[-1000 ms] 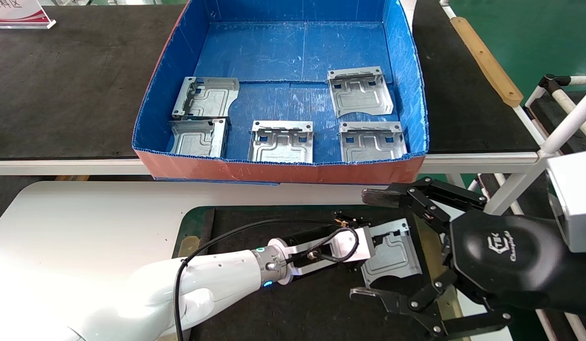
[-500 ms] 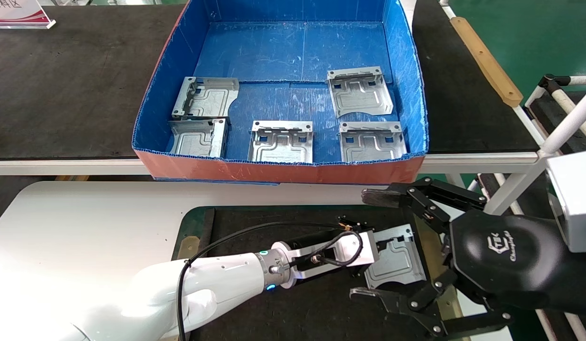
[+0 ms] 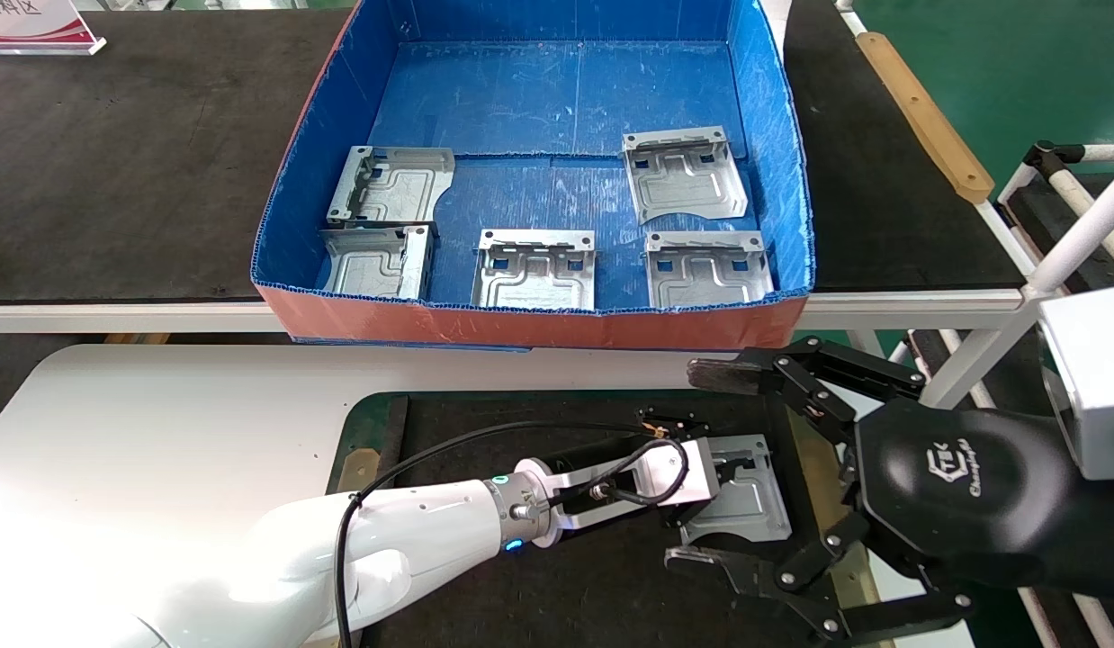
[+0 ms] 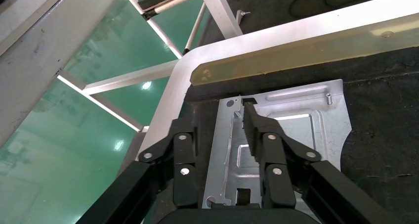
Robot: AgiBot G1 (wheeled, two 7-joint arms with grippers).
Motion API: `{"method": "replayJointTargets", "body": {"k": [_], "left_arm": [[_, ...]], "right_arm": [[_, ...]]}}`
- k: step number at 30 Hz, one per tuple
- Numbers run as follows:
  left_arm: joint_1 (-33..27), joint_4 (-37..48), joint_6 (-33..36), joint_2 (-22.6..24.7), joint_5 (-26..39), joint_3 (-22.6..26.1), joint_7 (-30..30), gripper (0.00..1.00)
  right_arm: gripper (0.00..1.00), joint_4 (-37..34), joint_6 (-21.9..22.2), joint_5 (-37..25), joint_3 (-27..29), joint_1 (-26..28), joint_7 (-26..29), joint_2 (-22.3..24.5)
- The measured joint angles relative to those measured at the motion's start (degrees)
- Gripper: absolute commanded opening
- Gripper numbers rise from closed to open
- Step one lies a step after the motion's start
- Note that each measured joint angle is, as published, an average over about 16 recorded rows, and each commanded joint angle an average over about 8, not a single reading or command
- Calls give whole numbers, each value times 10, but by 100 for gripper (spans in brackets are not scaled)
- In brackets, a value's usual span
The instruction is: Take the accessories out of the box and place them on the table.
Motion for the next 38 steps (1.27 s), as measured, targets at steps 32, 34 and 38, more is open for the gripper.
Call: {"method": "replayJointTargets", "body": {"k": [32,34,38], "left_arm": [[55,-135,212,-168,66,-222,-250,100],[58,-141,221,-175,69,-232,-261,100],[62,-152,239,-190,75,-251,-282,100]], "right_arm": [[100,0,0,0,0,0,0,0],[100,0,0,0,0,0,0,0],[100,0,0,0,0,0,0,0]]}}
